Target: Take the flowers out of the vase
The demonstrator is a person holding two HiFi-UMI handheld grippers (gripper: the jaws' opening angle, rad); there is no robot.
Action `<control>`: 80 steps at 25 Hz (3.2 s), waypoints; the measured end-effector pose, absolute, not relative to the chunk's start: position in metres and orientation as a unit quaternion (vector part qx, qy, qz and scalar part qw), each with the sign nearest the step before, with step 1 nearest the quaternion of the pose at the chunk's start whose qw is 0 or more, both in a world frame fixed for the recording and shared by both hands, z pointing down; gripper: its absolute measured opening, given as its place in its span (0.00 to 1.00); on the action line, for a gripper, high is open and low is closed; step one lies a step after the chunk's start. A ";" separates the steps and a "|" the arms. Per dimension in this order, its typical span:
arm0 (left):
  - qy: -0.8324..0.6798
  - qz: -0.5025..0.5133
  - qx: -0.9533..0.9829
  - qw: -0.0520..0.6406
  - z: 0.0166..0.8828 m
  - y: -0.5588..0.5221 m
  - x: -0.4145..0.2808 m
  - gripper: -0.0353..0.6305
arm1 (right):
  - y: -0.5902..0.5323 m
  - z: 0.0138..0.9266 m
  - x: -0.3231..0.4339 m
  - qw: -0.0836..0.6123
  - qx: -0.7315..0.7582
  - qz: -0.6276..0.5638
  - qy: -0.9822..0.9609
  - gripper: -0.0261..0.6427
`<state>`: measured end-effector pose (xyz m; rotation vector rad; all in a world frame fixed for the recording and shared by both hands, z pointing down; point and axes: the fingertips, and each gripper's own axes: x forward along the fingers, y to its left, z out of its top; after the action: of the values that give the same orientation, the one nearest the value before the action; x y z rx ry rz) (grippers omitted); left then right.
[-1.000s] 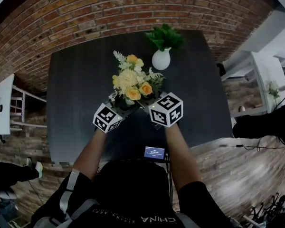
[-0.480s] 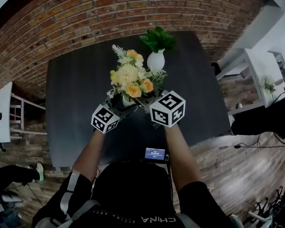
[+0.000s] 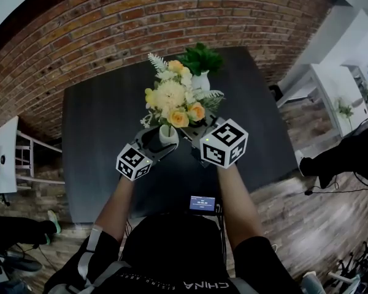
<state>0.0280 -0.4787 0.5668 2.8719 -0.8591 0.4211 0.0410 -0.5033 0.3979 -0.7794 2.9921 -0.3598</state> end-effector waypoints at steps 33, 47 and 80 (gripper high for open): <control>-0.351 0.075 0.933 0.023 0.496 -0.457 -0.014 0.42 | -0.463 0.432 0.110 -0.005 -0.378 -0.153 0.913 0.17; -0.367 0.055 0.928 0.023 0.491 -0.460 -0.023 0.06 | -0.466 0.450 0.110 -0.006 -0.377 -0.177 0.909 0.17; -0.343 0.060 0.937 0.038 0.496 -0.305 -0.016 0.06 | -0.329 0.468 0.110 -0.004 -0.377 -0.197 0.905 0.17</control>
<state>-0.0161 -0.3049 0.4961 2.8737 -1.0509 0.1851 0.1103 -0.3290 0.4680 -1.1876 2.8504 -0.6203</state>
